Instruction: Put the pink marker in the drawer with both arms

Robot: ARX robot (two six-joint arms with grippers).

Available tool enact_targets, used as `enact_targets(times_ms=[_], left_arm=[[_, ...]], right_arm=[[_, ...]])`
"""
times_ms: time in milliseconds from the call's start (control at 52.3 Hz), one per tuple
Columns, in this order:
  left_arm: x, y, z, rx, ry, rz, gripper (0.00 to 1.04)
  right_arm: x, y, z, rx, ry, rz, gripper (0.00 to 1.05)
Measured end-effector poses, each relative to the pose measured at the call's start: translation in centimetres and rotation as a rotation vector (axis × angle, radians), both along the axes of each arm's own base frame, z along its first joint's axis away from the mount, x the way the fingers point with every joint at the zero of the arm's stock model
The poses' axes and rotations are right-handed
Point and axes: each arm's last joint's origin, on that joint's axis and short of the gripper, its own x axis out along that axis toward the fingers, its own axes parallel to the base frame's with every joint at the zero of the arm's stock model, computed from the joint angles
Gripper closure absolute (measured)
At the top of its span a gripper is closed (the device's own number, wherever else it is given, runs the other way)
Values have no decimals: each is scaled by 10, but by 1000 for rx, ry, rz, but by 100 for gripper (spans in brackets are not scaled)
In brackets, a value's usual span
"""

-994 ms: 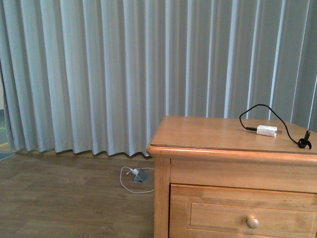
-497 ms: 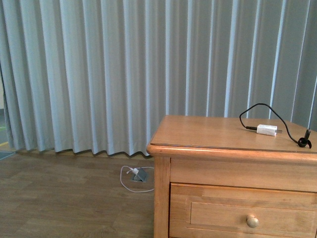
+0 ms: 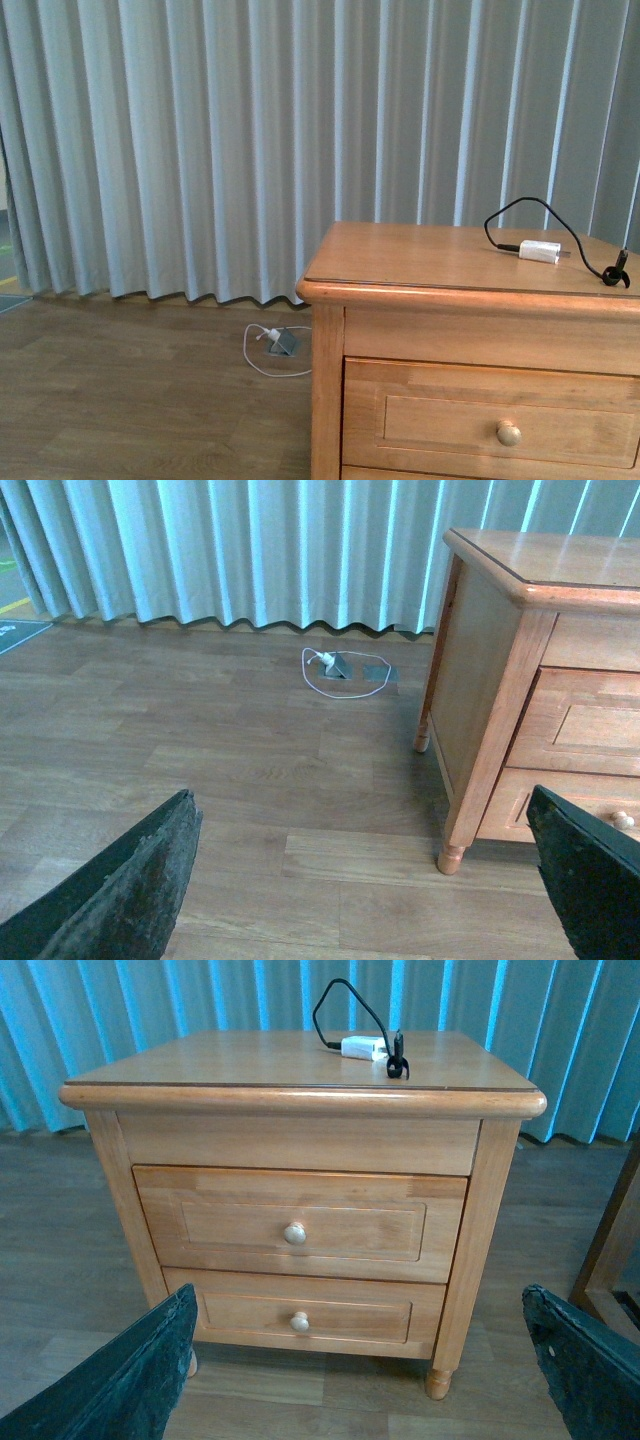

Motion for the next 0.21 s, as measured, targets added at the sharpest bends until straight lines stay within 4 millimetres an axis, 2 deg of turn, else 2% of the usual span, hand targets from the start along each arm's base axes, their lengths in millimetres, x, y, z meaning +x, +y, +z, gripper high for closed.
enact_targets(times_ms=[210], left_arm=[[0,0,0,0,0,0,6]], right_arm=[[0,0,0,0,0,0,8]])
